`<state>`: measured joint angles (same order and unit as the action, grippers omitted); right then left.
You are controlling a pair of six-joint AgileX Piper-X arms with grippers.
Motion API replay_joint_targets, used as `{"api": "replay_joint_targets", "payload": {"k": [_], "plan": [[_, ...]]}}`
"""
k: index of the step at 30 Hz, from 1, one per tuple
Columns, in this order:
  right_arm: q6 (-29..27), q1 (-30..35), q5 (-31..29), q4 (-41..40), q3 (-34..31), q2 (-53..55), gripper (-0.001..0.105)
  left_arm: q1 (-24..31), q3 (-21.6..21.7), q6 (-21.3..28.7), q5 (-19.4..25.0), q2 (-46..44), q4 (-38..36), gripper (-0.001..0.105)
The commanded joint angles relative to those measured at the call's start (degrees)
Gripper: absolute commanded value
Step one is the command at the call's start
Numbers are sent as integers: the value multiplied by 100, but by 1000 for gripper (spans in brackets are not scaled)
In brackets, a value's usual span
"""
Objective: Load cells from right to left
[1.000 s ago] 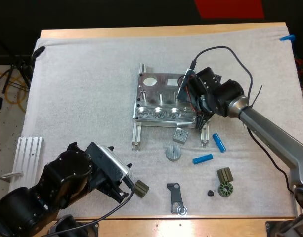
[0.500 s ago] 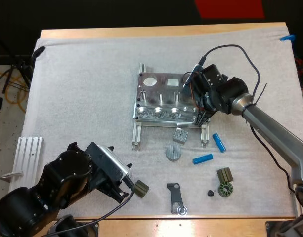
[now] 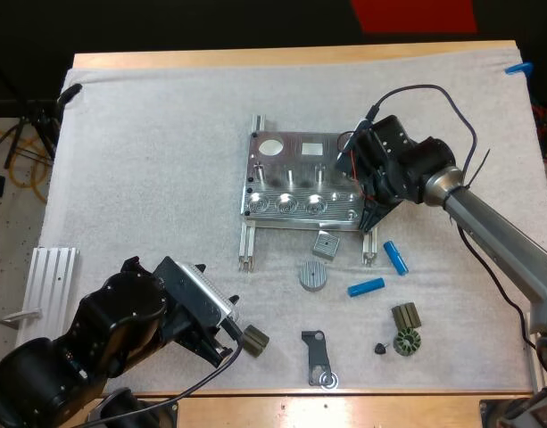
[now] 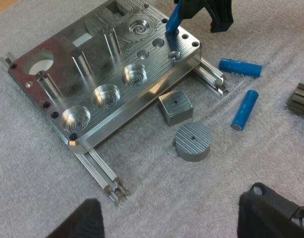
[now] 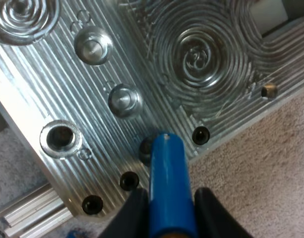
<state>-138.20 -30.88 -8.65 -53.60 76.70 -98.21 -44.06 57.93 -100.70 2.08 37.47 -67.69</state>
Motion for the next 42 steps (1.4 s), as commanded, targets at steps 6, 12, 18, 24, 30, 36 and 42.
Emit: {"api": "replay_joint_targets", "payload": {"k": [6,12,18,24,30,36,42], "plan": [[42,21,247,-139,-35,83,0,-8,37,-10,78,-10,-17,57],[31,21,247,-152,-35,93,0,-8,37,-10,78,-10,-17,57],[-74,21,176,-40,-35,81,0,-8,37,-10,78,-10,-17,57],[-133,21,73,108,-35,6,0,-8,37,-10,78,-10,-17,57],[-134,21,-56,354,-35,-1,0,-8,37,-10,78,-10,-17,57],[-180,21,-56,381,-35,-50,0,-8,37,-10,78,-10,-17,57],[-217,21,-280,488,-35,-112,0,-8,37,-10,78,-10,-17,57]]}}
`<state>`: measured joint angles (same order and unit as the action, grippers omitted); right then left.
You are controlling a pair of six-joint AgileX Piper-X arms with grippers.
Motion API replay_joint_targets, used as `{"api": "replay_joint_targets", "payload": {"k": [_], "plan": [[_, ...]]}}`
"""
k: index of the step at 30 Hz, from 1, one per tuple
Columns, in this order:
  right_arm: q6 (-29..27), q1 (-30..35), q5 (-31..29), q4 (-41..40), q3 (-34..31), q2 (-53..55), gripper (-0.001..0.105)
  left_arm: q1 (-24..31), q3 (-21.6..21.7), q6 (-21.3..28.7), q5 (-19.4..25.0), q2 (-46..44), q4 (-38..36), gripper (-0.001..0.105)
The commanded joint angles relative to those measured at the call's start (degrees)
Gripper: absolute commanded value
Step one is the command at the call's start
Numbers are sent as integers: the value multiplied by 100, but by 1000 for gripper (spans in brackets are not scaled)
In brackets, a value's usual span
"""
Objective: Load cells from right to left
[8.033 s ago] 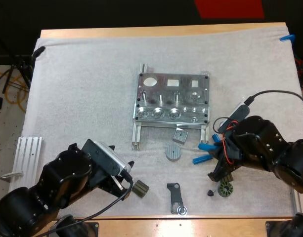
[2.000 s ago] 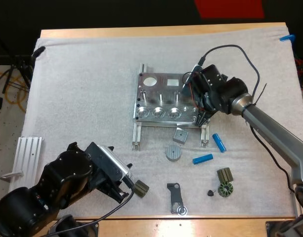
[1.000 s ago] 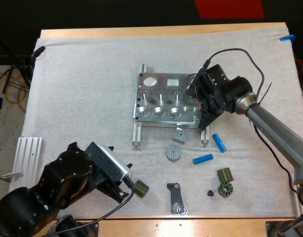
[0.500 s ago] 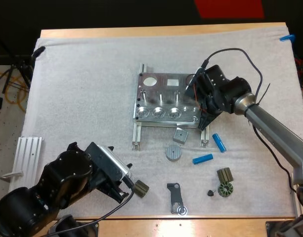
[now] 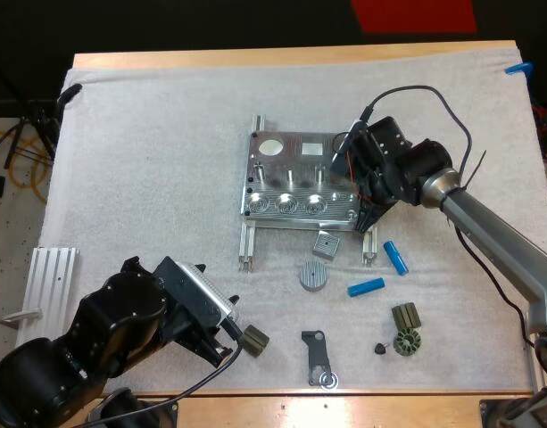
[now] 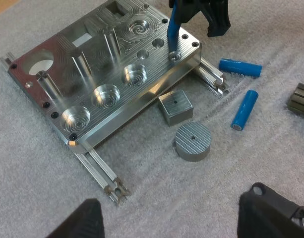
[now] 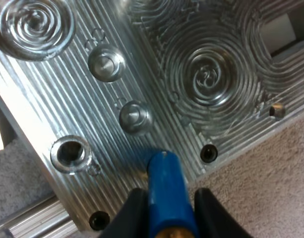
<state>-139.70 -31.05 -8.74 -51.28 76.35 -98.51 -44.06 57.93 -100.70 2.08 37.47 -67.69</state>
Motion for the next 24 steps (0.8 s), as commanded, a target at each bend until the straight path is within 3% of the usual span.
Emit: {"api": "replay_joint_targets", "payload": {"k": [1,14,17,19,24], "plan": [[-67,39,-304,259,0,-94,0,-8,37,-10,78,-10,-17,57],[-36,39,-303,256,0,-91,2,-8,37,-10,78,-10,-17,57],[-34,39,-303,256,0,-91,20,-8,37,-10,78,-10,-17,57],[-16,39,-303,271,0,-91,39,-8,37,-10,78,-10,-17,57],[104,39,-303,397,0,-91,43,-8,37,-10,78,-10,-17,57]]}}
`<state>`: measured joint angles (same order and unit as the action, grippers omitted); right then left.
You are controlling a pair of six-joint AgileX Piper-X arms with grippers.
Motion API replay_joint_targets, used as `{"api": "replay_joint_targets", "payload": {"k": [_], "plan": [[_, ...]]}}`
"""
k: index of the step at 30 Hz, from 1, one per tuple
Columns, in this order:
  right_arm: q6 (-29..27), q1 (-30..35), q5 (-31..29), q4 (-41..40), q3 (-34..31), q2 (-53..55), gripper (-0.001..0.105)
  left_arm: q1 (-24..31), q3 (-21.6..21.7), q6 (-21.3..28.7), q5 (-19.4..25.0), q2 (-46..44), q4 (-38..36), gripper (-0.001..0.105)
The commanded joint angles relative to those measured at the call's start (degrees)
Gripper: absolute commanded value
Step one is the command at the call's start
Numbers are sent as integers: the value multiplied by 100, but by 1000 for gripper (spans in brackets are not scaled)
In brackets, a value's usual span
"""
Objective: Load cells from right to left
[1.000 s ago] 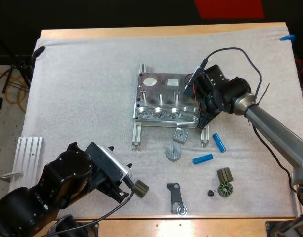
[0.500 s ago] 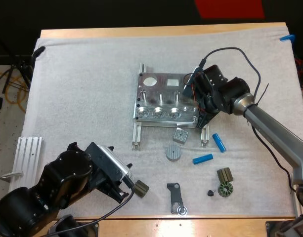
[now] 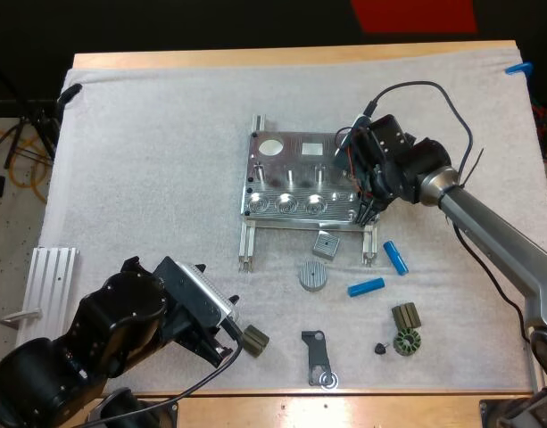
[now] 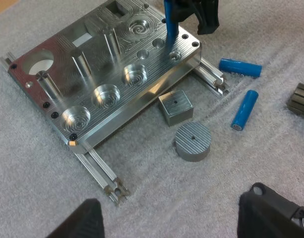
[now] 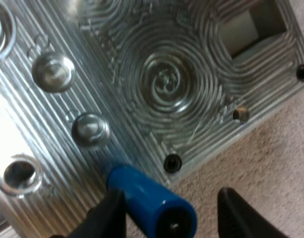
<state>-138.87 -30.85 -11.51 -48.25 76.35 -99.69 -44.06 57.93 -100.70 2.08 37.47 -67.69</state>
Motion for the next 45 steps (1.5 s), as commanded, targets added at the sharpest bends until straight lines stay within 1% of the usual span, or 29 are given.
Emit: {"api": "replay_joint_targets", "payload": {"k": [1,4,10,14,20,24,27,29,33,36,45], "plan": [[21,19,-26,105,0,27,43,-8,37,-10,78,-10,-17,57],[21,19,-13,151,0,93,43,-8,37,-10,78,-10,-17,57],[221,19,19,241,0,385,43,-8,37,-10,78,-10,-17,57],[564,19,1,148,0,710,43,-8,37,-10,78,-10,-17,57],[1111,19,0,-226,0,1238,43,-8,37,-10,78,-10,-17,57],[1441,19,184,-84,0,1457,43,-8,37,-10,78,-10,-17,57],[1441,19,186,110,0,1405,43,-8,37,-10,78,-10,-17,57],[1441,19,79,184,0,1327,44,-8,37,-10,78,-10,-17,57],[1441,19,-307,346,0,1034,58,-8,37,-10,78,-10,-17,57],[1441,33,-510,348,0,804,57,-8,37,-10,78,-10,-17,57],[1441,64,-684,404,0,311,56,-8,37,-10,78,-10,-17,57]]}}
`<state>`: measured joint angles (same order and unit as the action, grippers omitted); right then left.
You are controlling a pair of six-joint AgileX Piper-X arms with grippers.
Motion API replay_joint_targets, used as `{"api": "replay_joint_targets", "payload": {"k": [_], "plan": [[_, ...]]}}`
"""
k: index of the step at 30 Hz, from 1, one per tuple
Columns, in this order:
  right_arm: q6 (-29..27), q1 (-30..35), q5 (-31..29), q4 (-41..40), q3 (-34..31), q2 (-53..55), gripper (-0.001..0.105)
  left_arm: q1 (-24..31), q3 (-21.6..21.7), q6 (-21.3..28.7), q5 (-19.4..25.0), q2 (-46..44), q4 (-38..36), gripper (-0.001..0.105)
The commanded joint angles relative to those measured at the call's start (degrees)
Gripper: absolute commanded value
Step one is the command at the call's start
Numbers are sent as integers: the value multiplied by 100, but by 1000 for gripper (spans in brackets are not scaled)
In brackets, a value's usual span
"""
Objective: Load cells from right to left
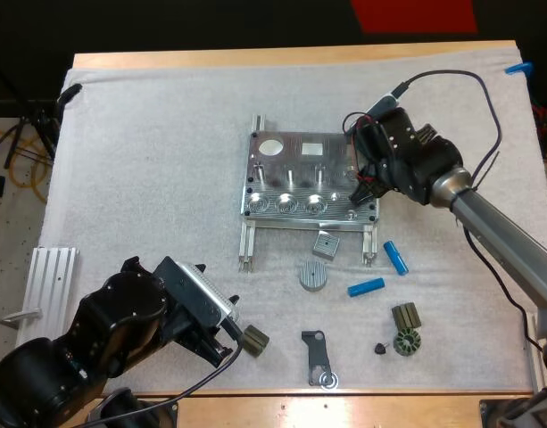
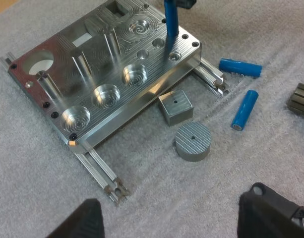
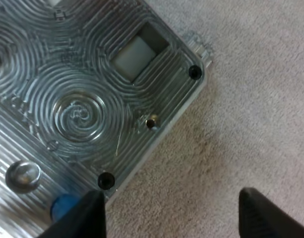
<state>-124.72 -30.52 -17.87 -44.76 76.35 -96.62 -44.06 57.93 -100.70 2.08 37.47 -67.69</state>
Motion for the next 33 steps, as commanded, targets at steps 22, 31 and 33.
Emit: {"api": "replay_joint_targets", "payload": {"k": [22,31,33], "plan": [[288,31,17,-136,0,151,56,-8,37,-10,78,-10,-17,57],[403,31,17,-480,0,988,56,-8,37,-10,78,-10,-7,57],[407,31,56,-588,0,1232,56,-8,37,-10,78,-10,-7,57]]}}
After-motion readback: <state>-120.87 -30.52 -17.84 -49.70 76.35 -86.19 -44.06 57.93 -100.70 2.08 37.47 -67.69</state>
